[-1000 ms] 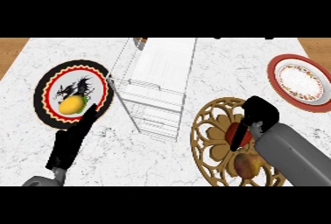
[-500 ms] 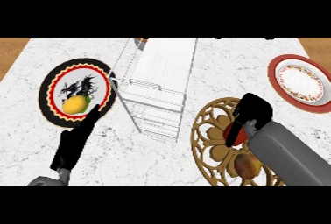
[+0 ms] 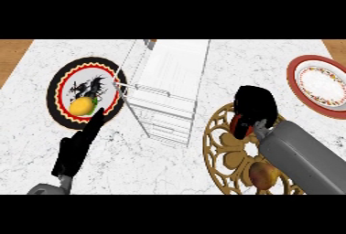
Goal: Pick the bell pepper from the placemat and place it in the tiered shelf
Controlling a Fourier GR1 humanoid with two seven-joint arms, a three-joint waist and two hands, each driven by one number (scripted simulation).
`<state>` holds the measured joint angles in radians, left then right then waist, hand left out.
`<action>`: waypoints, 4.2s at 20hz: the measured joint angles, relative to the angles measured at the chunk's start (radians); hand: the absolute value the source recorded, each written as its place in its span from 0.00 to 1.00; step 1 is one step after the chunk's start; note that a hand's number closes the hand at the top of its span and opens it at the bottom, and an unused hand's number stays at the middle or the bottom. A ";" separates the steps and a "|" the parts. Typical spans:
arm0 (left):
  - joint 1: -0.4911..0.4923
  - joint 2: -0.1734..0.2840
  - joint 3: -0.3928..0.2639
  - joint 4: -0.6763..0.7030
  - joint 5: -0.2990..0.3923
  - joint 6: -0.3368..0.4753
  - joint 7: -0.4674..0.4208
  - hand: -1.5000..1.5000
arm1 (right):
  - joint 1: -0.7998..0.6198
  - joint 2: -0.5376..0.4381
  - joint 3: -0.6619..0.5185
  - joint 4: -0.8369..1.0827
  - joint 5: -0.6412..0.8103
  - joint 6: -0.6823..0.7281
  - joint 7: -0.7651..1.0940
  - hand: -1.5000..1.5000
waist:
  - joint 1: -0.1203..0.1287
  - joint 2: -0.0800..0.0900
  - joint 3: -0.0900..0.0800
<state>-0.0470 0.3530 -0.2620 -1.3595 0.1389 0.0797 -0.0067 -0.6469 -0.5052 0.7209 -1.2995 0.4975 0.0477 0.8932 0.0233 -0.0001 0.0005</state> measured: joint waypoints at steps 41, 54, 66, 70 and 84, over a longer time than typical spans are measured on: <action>-0.033 -0.045 0.018 -0.006 -0.050 -0.026 0.052 0.50 | -0.852 0.190 -0.398 0.804 -0.211 0.186 -1.291 1.00 | 0.031 0.015 -0.001; -0.016 -0.055 0.020 -0.013 -0.068 -0.035 0.048 0.50 | -0.922 0.356 -0.450 1.021 -0.200 0.223 -1.298 0.00 | 0.029 0.007 0.009; -0.024 -0.048 0.033 -0.011 -0.067 -0.052 0.048 0.50 | -0.933 0.458 -0.760 1.156 -0.527 0.419 -1.147 0.00 | 0.036 0.012 0.003; -0.018 -0.050 0.036 -0.018 -0.069 -0.052 0.042 0.50 | -0.941 0.428 -0.845 1.173 -0.600 0.329 -1.116 0.00 | 0.037 0.018 0.000; -0.037 -0.063 0.029 -0.035 -0.086 -0.052 0.043 0.50 | -0.850 0.038 -0.930 1.207 -0.650 0.302 -1.066 0.00 | 0.067 0.049 0.002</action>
<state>-0.0838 0.2895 -0.2335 -1.3944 0.0528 0.0277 0.0359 -1.4969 -0.4674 -0.2094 -0.0923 -0.1526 0.3493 -0.1732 0.0900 0.0487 0.0024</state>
